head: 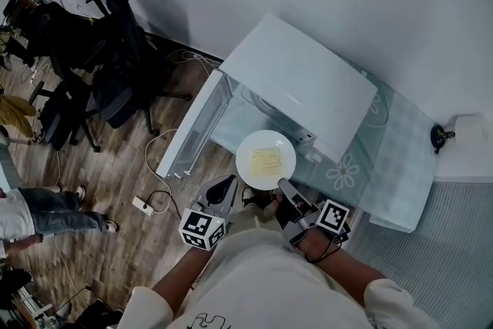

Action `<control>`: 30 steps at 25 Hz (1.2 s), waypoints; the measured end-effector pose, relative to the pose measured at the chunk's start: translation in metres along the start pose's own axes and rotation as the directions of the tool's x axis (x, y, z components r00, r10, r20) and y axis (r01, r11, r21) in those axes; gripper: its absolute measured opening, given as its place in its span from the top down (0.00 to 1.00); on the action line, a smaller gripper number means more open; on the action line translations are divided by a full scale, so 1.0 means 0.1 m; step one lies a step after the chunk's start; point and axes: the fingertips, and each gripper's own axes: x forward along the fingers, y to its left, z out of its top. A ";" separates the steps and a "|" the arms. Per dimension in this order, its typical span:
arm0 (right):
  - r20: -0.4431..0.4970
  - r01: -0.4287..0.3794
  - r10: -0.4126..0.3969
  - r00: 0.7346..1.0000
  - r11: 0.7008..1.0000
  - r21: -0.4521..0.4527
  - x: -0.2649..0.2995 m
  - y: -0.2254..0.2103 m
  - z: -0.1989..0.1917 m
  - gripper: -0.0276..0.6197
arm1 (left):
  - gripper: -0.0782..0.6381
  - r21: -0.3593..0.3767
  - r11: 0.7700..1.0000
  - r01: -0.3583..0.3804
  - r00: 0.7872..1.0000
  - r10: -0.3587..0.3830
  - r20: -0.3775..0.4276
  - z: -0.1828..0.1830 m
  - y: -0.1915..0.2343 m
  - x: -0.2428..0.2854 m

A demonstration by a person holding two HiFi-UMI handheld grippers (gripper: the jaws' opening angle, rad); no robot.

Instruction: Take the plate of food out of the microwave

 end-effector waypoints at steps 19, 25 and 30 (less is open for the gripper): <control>-0.056 -0.010 0.009 0.998 1.000 -0.015 -0.09 0.03 0.04 0.93 | 0.89 -0.006 0.999 -0.042 0.998 0.042 0.046 0.11 -0.12 0.01; -0.079 -0.014 0.012 0.997 1.000 -0.024 -0.10 0.05 0.03 0.93 | 0.89 -0.007 0.999 -0.053 0.997 0.053 0.051 0.14 -0.14 -0.01; -0.096 -0.012 0.009 0.995 1.000 -0.027 -0.11 0.04 0.03 0.93 | 0.89 -0.007 0.998 -0.062 0.996 0.062 0.057 0.15 -0.16 -0.02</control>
